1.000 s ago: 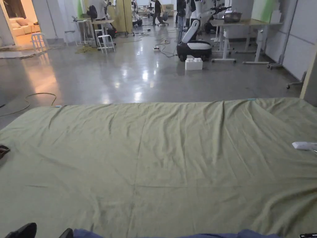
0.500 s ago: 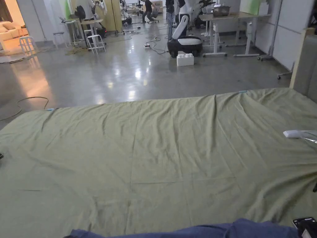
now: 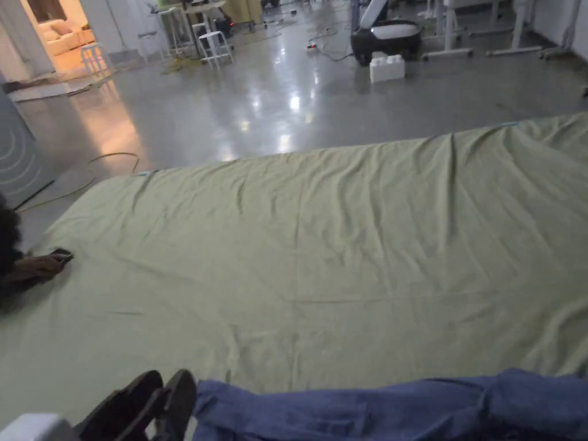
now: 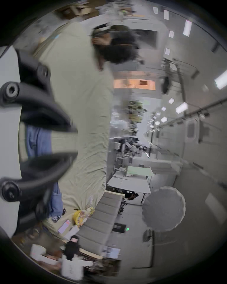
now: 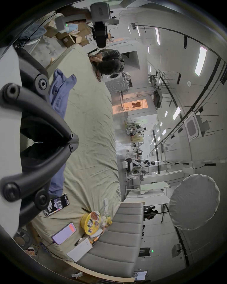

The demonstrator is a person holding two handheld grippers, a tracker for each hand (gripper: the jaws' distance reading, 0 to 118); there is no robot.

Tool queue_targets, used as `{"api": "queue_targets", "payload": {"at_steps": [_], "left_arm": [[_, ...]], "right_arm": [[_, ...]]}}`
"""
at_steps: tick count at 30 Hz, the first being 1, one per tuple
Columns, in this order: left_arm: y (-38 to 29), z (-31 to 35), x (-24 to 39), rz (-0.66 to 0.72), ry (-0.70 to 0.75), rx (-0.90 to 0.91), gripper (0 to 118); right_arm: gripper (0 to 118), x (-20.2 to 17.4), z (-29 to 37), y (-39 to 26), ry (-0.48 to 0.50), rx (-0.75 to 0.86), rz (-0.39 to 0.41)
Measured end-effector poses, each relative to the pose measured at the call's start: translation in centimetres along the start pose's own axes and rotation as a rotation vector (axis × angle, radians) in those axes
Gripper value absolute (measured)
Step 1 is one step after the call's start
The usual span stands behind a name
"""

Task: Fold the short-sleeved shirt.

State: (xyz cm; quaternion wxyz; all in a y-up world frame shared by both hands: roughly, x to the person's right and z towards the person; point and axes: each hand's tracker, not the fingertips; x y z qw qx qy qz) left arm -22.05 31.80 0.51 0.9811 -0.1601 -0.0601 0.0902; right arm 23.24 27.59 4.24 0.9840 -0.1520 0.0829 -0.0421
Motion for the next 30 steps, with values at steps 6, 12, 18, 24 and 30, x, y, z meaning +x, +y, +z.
{"api": "queue_targets", "payload": {"at_steps": [6, 12, 18, 24, 30], "left_arm": [[-5.2, -8.6, -9.8, 0.358, 0.044, -0.17, 106], [-12.2, -17.9, -16.1, 0.737, 0.002, -0.374, 102], [-12.5, -22.0, -17.5, 0.86, 0.021, -0.358, 87], [-13.6, -23.8, -15.2, 0.721, 0.06, -0.51, 10], [-9.6, -20.4, -15.3, 0.698, 0.02, -0.313, 8]], "right_arm": [[0, 0.6, -0.7, -2.0, -0.02, -0.109, -0.062], [0, 1.4, -1.1, -3.1, -0.044, -0.178, -0.144], [0, 2.0, -0.8, -2.8, -0.088, -0.188, -0.17], [0, 2.9, -1.5, -3.6, -0.095, -0.219, -0.184], [0, 2.4, -1.4, -3.5, -0.075, -0.213, -0.178]]}}
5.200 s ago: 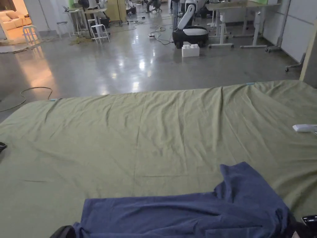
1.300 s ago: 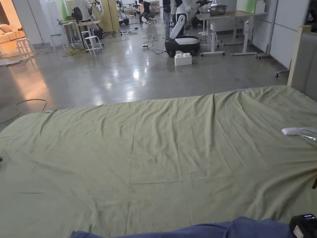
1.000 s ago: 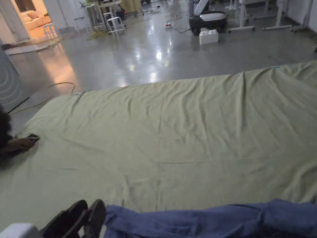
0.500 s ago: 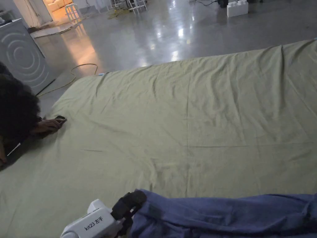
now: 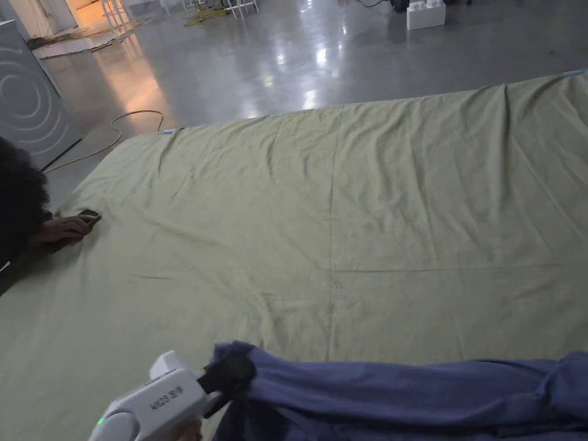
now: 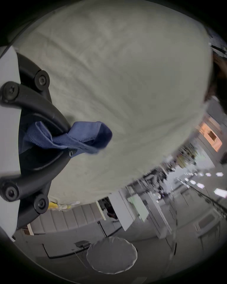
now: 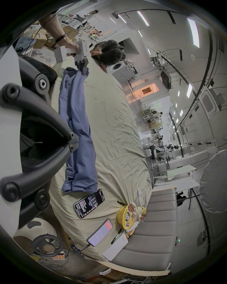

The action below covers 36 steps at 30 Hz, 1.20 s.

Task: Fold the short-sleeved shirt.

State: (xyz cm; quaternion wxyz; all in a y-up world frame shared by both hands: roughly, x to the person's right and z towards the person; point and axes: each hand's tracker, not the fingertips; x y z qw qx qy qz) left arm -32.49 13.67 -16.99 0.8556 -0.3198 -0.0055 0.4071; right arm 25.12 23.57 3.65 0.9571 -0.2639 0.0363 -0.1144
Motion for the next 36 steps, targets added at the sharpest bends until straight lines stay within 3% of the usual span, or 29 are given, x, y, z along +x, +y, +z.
{"api": "queue_targets", "payload": {"at_steps": [5, 8, 12, 15, 19, 24, 26, 28, 29, 33, 36], "left_arm": [[3.7, 4.4, 0.8, -0.077, 0.042, 0.063, 8], [5.3, 6.9, 2.4, -0.281, 0.143, 0.114, 8], [3.7, 7.5, 7.3, -0.384, 0.057, 0.107, 8], [-0.7, 5.3, 11.6, -0.414, -0.035, 0.064, 8], [-10.3, -1.0, 16.6, -0.401, -0.165, -0.079, 8], [-20.1, -8.2, 19.9, -0.608, -0.095, -0.248, 9], [-21.9, -9.8, 19.8, -0.675, -0.007, -0.248, 33], [-21.3, -9.9, 19.6, -0.616, -0.079, -0.285, 65], [-20.2, -8.6, 19.8, -0.558, -0.165, -0.265, 74], [-15.0, -1.6, 20.2, -0.547, -0.3, -0.089, 76], [-11.6, 2.2, 18.4, -0.477, -0.216, -0.005, 73]], "right_arm": [[0, 0.6, 0.4, -0.2, 0.006, 0.009, -0.007], [0, 1.2, 0.3, -0.7, 0.009, 0.004, -0.034], [0, 1.8, 0.3, -1.6, 0.005, -0.004, -0.072], [0, 1.9, 0.3, -1.9, 0.007, -0.008, -0.114], [0, 2.0, 1.5, -1.8, 0.002, 0.008, -0.107], [0, 3.1, 3.1, -2.4, -0.051, 0.001, -0.092], [0, 3.8, 3.6, -2.9, -0.081, -0.008, -0.091], [0, 4.6, 3.8, -3.5, -0.097, -0.02, -0.1], [0, 5.1, 3.9, -3.8, -0.103, -0.027, -0.109], [0, 6.4, 3.4, -4.9, -0.102, -0.047, -0.154], [0, 6.4, 3.0, -5.2, -0.085, -0.049, -0.181]]}}
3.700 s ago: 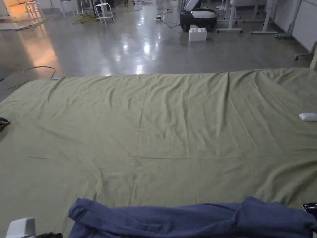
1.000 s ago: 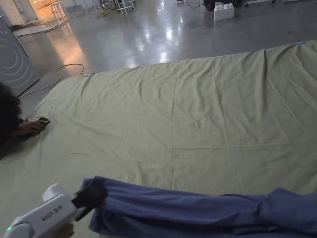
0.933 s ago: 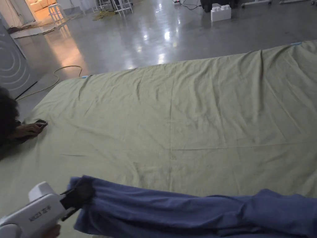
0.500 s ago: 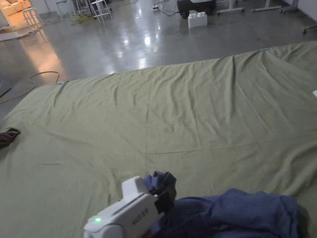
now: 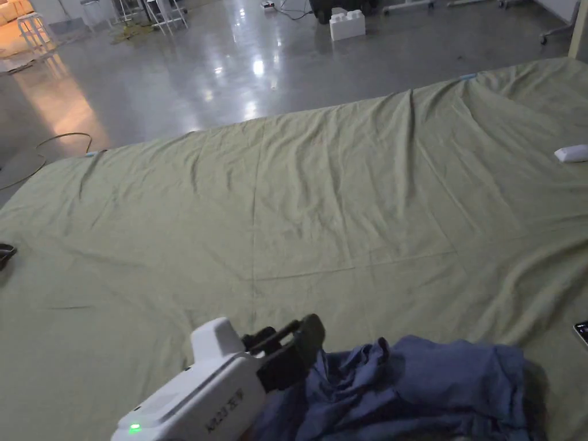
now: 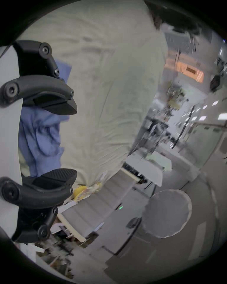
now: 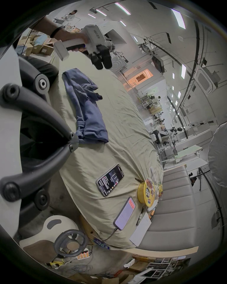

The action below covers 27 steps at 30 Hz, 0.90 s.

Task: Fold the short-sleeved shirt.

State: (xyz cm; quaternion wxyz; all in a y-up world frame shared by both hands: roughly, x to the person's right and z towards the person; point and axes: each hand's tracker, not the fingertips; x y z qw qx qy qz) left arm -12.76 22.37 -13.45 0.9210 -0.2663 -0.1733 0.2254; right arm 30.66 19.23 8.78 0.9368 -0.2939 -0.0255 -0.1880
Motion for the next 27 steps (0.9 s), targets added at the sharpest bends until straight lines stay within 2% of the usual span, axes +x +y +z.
{"api": "queue_targets", "payload": {"at_steps": [1, 3, 4, 8, 9, 11, 13, 15, 17, 18, 19, 20, 21, 22, 23, 24, 27], "left_arm": [[-0.1, -0.2, -0.9, 0.019, 0.008, -0.009, 57], [-1.3, -1.6, -2.7, 0.054, 0.038, -0.037, 0], [-2.3, -2.5, -3.4, 0.079, 0.062, -0.066, 0], [-7.2, -8.6, -4.8, 0.223, -0.025, -0.294, 0], [-8.5, -10.0, -4.6, 0.216, -0.036, -0.338, 0], [-10.4, -11.9, -3.7, 0.101, 0.005, -0.378, 0], [-9.5, -11.4, -3.8, 0.172, 0.0, -0.316, 0], [-9.1, -10.8, -3.8, 0.247, 0.006, -0.349, 0], [-8.0, -9.4, -3.4, 0.073, -0.035, -0.356, 0], [-7.3, -8.1, -3.5, 0.031, -0.032, -0.338, 0], [-6.4, -6.8, -3.9, 0.051, -0.037, -0.288, 6], [-5.4, -5.2, -4.4, 0.084, -0.071, -0.218, 20], [-4.1, -3.4, -5.3, 0.116, -0.107, -0.147, 44], [-3.2, -2.1, -6.2, 0.168, -0.128, -0.099, 79], [-2.4, -1.0, -7.5, 0.216, -0.132, -0.069, 97], [-2.0, -0.5, -8.5, 0.246, -0.113, -0.056, 105], [-1.8, 0.1, -13.3, 0.392, -0.014, -0.058, 105]], "right_arm": [[0, 0.0, -0.1, 0.0, 0.01, -0.001, -0.008], [0, -0.3, -0.3, 0.0, 0.027, -0.002, -0.017], [0, -0.6, -0.4, 0.2, 0.034, -0.003, -0.02], [0, -1.2, 0.0, 0.4, 0.034, 0.004, 0.011], [0, -1.2, 0.1, 0.4, 0.032, 0.004, 0.018], [0, -1.2, 0.3, 0.4, 0.023, 0.001, 0.027], [0, -1.3, 0.3, 0.4, 0.01, -0.007, 0.033], [0, -1.1, 0.1, 0.2, 0.012, -0.014, 0.023], [0, -1.2, -0.5, 0.1, 0.028, -0.039, 0.004], [0, -1.4, -0.8, 0.1, 0.027, -0.043, 0.007], [0, -1.6, -0.9, 0.1, 0.025, -0.043, 0.015], [0, -1.8, -1.1, 0.1, 0.026, -0.041, 0.022], [0, -2.0, -1.2, 0.2, 0.037, -0.039, 0.022], [0, -2.1, -1.4, 0.3, 0.048, -0.036, 0.019], [0, -2.2, -1.5, 0.4, 0.063, -0.035, 0.016], [0, -2.2, -1.7, 0.4, 0.072, -0.036, 0.017], [0, -2.5, -2.0, 0.4, 0.085, -0.038, 0.032]]}}
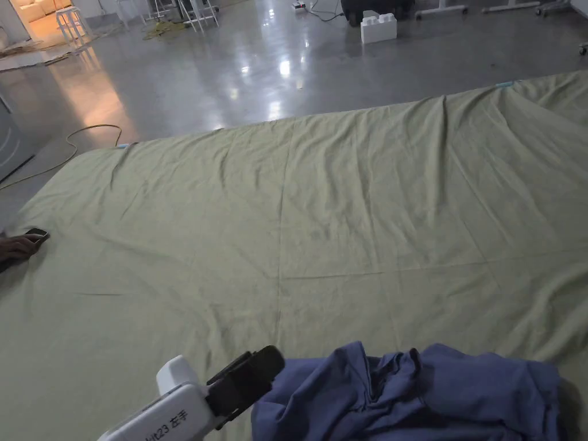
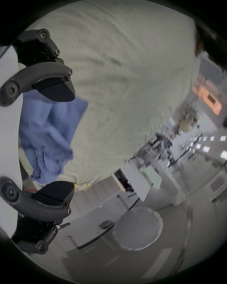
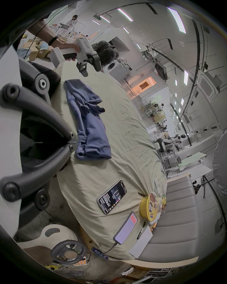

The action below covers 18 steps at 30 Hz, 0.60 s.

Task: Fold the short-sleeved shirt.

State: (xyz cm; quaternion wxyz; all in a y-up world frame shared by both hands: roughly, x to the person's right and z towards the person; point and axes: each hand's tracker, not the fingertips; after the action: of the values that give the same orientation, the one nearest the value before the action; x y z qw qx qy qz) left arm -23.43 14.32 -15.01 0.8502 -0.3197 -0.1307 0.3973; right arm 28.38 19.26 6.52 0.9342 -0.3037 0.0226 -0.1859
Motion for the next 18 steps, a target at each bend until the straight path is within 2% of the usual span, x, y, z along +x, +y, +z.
{"api": "queue_targets", "payload": {"at_steps": [3, 5, 6, 8, 9, 12, 14, 15, 18], "left_arm": [[-0.7, -1.8, -3.5, 0.152, 0.067, -0.06, 104], [-2.0, -3.3, -4.0, 0.12, 0.043, -0.062, 91], [-3.0, -4.4, -4.1, 0.149, 0.023, -0.099, 80], [-4.3, -5.6, -4.3, 0.248, -0.007, -0.125, 35], [-4.8, -6.1, -4.3, 0.261, 0.028, -0.127, 19], [-4.7, -4.8, -3.6, 0.292, -0.023, -0.033, 14], [-3.9, -3.3, -3.5, 0.206, 0.022, 0.035, 12], [-3.4, -2.8, -3.2, 0.148, 0.054, -0.004, 12], [-0.9, 0.8, -2.9, 0.064, 0.083, 0.043, 12]], "right_arm": [[0, -0.1, 0.3, -0.1, 0.002, 0.0, 0.01], [0, -0.3, 0.7, -0.1, -0.005, -0.001, 0.018], [0, -0.2, 0.9, -0.2, -0.01, -0.001, 0.021], [0, 0.1, 1.2, -0.3, -0.022, 0.0, 0.016], [0, 0.4, 1.4, -0.4, -0.028, 0.0, 0.01], [0, 0.8, 1.8, -0.4, -0.044, 0.008, -0.012], [0, 0.9, 2.0, -0.4, -0.045, 0.012, -0.029], [0, 1.0, 1.9, -0.4, -0.043, 0.013, -0.037], [0, 1.1, 1.6, -0.4, -0.041, 0.011, -0.047]]}}
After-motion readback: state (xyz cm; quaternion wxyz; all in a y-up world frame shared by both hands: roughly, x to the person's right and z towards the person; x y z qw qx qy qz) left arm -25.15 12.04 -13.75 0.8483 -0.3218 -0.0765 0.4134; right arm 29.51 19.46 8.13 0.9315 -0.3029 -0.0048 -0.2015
